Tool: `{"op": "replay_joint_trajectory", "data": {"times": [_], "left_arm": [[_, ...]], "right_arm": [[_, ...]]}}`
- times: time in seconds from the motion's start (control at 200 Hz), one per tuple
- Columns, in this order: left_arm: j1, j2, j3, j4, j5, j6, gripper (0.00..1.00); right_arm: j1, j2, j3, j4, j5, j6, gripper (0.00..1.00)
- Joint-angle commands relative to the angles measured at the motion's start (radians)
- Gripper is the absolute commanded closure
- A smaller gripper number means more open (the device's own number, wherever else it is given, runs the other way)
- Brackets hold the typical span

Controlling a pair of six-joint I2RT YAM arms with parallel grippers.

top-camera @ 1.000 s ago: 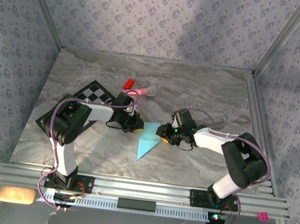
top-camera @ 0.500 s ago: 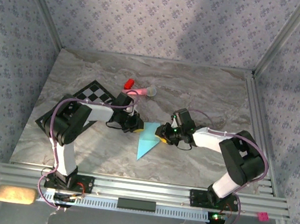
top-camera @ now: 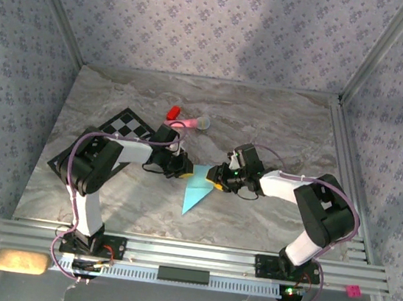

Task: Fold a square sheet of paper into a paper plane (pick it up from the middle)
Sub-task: Rotate the paper at the center of the table.

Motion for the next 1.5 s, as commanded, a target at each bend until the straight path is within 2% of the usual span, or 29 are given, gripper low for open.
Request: {"op": "replay_joint_trajectory", "data": {"times": [0.0, 0.47, 0.715, 0.885, 1.119, 1.304, 1.494], "left_arm": [[0.013, -0.007, -0.02, -0.042, -0.04, 0.009, 0.87], [0.012, -0.018, -0.019, -0.044, -0.041, 0.002, 0.87], [0.011, -0.033, -0.02, -0.046, -0.036, 0.001, 0.86], [0.01, -0.094, -0.014, -0.049, -0.033, -0.005, 0.81], [0.001, -0.172, 0.008, -0.089, -0.037, 0.006, 0.76], [-0.03, -0.183, 0.001, -0.107, -0.046, -0.01, 0.76], [-0.081, -0.14, 0.003, -0.067, -0.046, -0.044, 0.78]], "right_arm": [[-0.008, 0.028, 0.024, 0.012, -0.056, -0.073, 0.61], [-0.024, 0.067, 0.046, 0.022, -0.076, -0.112, 0.64], [-0.027, 0.08, 0.042, 0.039, -0.079, -0.112, 0.75], [-0.031, 0.065, 0.023, 0.042, -0.053, -0.097, 0.86], [-0.028, 0.022, -0.031, 0.091, 0.024, -0.003, 0.98], [-0.014, -0.042, -0.097, 0.13, 0.146, 0.116, 0.99], [0.006, -0.057, -0.126, 0.158, 0.183, 0.19, 0.98]]}}
